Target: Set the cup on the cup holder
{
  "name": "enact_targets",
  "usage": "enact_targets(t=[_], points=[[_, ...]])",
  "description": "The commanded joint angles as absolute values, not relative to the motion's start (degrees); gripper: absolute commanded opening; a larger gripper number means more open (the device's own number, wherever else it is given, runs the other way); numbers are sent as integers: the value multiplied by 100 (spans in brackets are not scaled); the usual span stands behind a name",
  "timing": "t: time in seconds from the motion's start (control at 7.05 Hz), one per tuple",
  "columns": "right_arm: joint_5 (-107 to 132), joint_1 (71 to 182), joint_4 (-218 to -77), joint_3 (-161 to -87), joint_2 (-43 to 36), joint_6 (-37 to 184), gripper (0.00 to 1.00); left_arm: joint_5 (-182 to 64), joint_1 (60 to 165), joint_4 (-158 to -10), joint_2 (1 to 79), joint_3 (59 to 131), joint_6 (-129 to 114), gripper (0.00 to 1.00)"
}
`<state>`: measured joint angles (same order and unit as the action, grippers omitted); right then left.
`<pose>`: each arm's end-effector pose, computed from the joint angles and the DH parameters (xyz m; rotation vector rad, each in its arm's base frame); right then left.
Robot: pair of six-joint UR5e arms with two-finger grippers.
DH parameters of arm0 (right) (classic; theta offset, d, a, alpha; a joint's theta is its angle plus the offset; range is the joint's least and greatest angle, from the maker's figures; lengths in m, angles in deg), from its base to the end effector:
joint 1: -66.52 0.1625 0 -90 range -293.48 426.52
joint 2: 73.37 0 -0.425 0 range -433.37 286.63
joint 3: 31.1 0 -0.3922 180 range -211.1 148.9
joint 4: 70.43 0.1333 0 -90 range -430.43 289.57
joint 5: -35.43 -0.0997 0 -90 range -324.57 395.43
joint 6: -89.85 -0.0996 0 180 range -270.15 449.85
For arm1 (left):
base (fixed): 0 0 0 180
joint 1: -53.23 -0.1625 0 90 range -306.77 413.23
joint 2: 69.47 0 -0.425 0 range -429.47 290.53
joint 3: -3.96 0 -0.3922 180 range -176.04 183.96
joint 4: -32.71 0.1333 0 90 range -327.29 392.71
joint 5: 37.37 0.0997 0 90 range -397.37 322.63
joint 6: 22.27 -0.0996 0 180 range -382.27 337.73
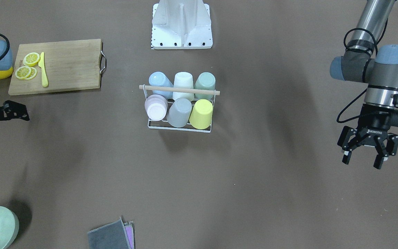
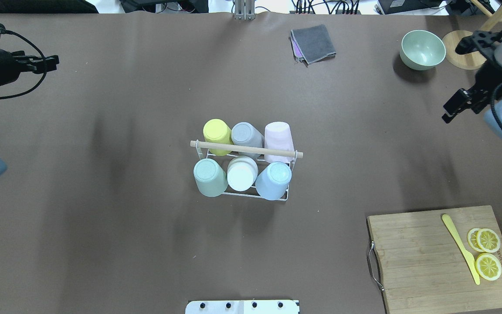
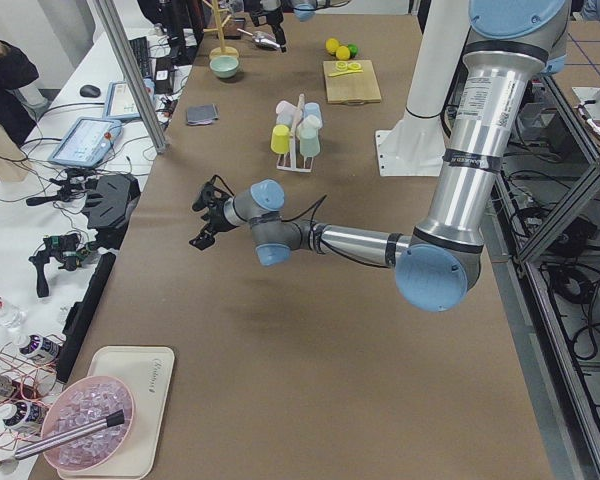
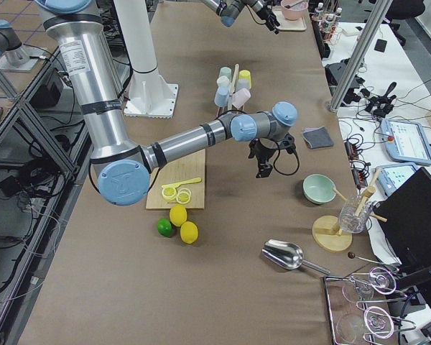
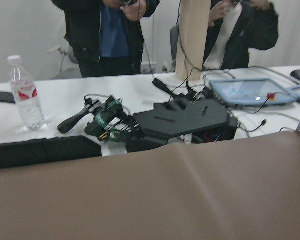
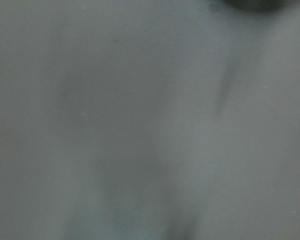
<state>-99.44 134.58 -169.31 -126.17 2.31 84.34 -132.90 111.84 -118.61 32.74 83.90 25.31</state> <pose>-0.1605 -0.5671 0.4953 -0.0164 -0.8039 -0.3430 0.2148 -0.5895 0.5183 0.8007 0.7719 -0.1994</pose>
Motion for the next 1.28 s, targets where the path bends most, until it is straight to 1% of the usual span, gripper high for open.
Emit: enact_targets(t=[0.0,0.28,0.71,1.14], points=[[-9807,14208,-16782,-12392,545,8387,97,-14401,11728,-10437,3144,8385,1822,97],[-9772,14718,-16773,-12365,827,8203,97,-15535,12273,-9425,3029,8403,661,97],[-9772,15326,-16747,-12093,968,8185,97,-15910,12854,-8248,2826,8403,-1061,97],[-9825,15336,-16755,-12084,925,7948,97,-16015,13556,-7174,2457,8394,-2215,97]])
